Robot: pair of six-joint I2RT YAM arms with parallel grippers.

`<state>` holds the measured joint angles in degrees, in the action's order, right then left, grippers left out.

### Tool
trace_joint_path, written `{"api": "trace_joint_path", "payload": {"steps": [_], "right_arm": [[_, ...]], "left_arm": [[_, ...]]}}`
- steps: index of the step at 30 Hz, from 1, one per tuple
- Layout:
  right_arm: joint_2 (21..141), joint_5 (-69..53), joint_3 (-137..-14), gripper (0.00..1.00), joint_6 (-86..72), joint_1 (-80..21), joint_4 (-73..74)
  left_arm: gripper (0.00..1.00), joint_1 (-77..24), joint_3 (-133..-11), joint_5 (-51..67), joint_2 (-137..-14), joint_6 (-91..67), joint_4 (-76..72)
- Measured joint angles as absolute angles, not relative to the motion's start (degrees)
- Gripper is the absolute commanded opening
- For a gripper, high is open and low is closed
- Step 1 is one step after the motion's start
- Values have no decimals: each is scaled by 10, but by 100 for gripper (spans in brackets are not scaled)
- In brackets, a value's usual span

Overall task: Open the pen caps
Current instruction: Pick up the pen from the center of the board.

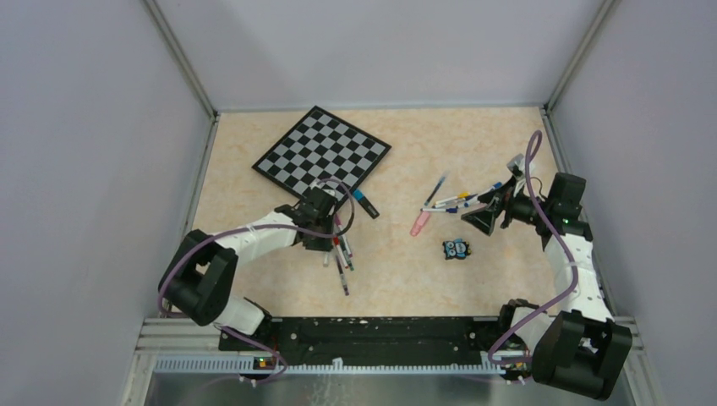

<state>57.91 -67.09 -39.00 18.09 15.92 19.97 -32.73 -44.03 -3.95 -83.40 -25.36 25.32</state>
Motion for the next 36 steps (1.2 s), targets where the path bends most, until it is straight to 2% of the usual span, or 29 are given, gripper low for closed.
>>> {"api": "trace_joint_path", "payload": {"steps": [9,17,19,28,36], "right_arm": [[579,-671,-390,94,185,159,203],[579,-671,-390,93,187,159,208],[579,-671,-390,93,189,159,209],[579,-678,-390,93,193,156,212],[587,-691,-390,92,183,113,209]], "left_arm": [[25,-337,-465,-62,-868,-259,278],[7,-354,-491,-96,-895,-270,292],[0,-357,-491,-102,-895,-271,292],[0,-362,-470,-112,-869,-274,289],[0,-362,-443,-95,-727,-280,273]]}}
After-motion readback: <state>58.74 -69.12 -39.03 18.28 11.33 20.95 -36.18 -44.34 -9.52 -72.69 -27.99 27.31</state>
